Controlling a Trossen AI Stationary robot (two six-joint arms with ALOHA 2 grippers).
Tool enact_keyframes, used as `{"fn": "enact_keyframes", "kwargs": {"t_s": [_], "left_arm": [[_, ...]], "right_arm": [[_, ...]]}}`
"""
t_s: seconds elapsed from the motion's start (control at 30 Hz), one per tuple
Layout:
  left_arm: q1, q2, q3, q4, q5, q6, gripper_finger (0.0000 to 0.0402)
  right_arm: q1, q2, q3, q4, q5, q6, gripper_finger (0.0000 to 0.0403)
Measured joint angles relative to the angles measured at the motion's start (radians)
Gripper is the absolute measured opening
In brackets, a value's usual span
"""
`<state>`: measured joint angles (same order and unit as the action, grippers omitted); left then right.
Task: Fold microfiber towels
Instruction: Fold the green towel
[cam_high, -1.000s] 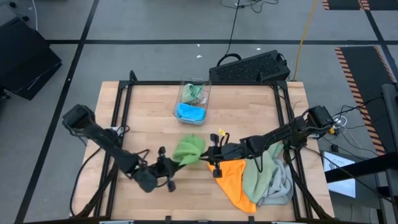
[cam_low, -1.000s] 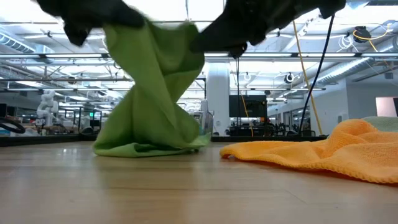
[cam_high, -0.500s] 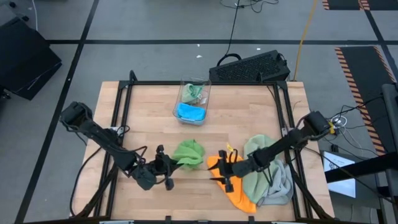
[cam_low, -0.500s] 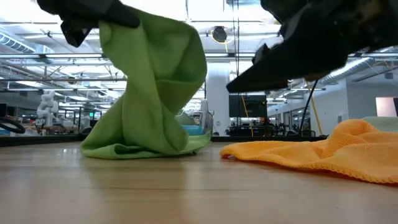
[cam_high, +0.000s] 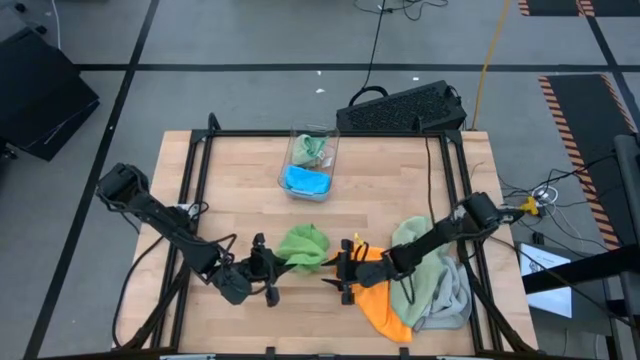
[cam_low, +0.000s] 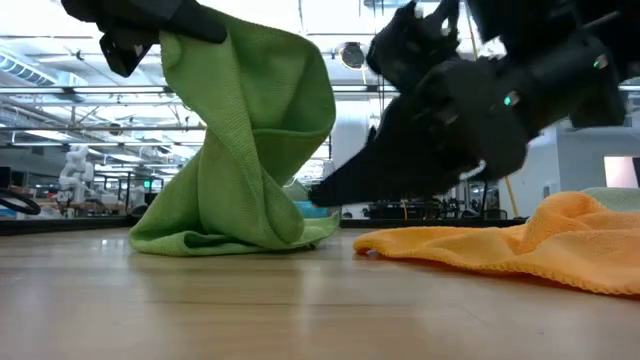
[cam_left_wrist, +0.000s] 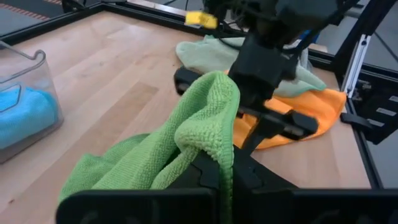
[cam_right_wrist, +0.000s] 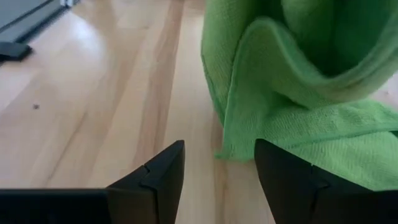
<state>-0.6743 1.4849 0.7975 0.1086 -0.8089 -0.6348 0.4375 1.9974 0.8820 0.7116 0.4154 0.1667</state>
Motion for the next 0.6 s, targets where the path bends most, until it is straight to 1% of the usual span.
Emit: {"fn": "enact_keyframes", "kwargs": {"t_s": [0.17,0.27,0.37,0.47,0.53,0.6], "left_arm": [[0.0,0.0,0.0,-0.002,0.003,0.011,0.0012],[0.0,0.0,0.0,-0.003,0.008,0.023,0.0008],[0.0,0.0,0.0,-0.001,0.012,0.031,0.0004],[0.0,0.0,0.0,-0.002,0.012,0.032,0.0011],[0.0,0.0,0.0,-0.003,0.012,0.031,0.0012],[0.0,0.0,0.0,-0.009,0.014,0.032,0.0008]], "right_arm": [[-0.033,0.068,0.034,0.021,0.003,-0.019,0.0185],[-0.047,0.086,0.048,0.027,0.001,-0.017,0.0184],[-0.056,0.106,0.06,0.025,-0.001,-0.023,0.0172],[-0.059,0.118,0.069,0.026,-0.001,-0.023,0.0134],[-0.059,0.125,0.074,0.034,-0.001,-0.028,0.009],[-0.058,0.125,0.073,0.033,-0.001,-0.044,0.0037]]}}
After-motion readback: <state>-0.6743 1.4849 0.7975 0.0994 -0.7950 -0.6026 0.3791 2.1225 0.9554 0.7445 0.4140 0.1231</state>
